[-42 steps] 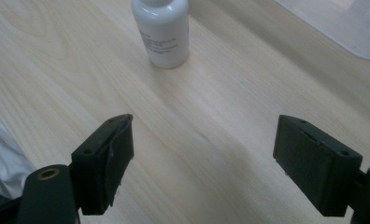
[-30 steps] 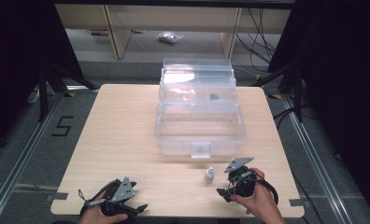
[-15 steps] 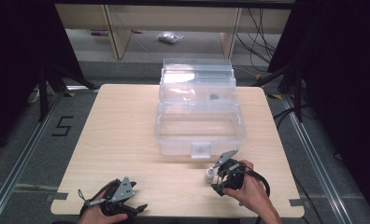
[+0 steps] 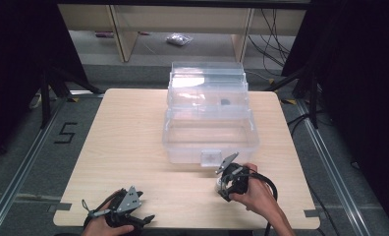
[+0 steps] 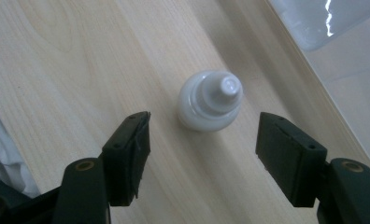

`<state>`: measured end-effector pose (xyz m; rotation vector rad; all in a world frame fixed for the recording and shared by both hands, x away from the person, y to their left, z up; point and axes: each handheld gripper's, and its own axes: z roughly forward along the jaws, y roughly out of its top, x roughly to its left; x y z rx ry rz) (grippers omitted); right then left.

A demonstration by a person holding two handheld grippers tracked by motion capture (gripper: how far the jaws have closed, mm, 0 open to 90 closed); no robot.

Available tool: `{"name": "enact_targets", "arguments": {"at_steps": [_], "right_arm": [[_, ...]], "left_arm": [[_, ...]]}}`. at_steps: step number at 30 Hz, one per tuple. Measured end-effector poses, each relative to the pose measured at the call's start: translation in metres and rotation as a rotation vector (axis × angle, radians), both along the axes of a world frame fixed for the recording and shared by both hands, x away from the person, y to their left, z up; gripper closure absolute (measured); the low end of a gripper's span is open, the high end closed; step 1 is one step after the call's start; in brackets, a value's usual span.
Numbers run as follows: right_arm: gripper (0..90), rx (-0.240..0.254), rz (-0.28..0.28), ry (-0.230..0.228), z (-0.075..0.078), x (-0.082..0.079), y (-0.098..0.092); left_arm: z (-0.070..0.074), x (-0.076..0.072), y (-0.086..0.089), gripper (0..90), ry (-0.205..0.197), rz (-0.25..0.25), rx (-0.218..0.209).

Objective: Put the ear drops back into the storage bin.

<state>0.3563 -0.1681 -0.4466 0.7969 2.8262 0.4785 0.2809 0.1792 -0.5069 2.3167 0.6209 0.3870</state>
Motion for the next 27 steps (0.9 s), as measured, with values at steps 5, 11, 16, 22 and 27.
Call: {"name": "enact_targets", "arguments": {"at_steps": [5,11,16,22,27], "right_arm": [[40.1,-0.024,0.037,0.005,0.000,0.005,0.007],[43.0,-0.051,0.039,0.015,-0.002,0.011,0.014],[46.7,-0.078,0.063,0.008,-0.004,0.016,0.018],[52.5,-0.097,0.089,0.040,-0.004,0.019,0.024],[58.9,-0.120,0.067,0.051,-0.005,0.018,0.027]], "left_arm": [[0.000,-0.001,-0.001,16.3,0.012,0.010,-0.010],[0.000,-0.001,0.000,16.3,0.013,0.005,-0.010],[0.000,-0.001,-0.001,16.2,0.013,0.009,-0.010],[0.000,-0.001,0.000,16.3,0.013,0.006,-0.010],[0.000,-0.001,-0.001,16.3,0.013,0.007,-0.009]]}}
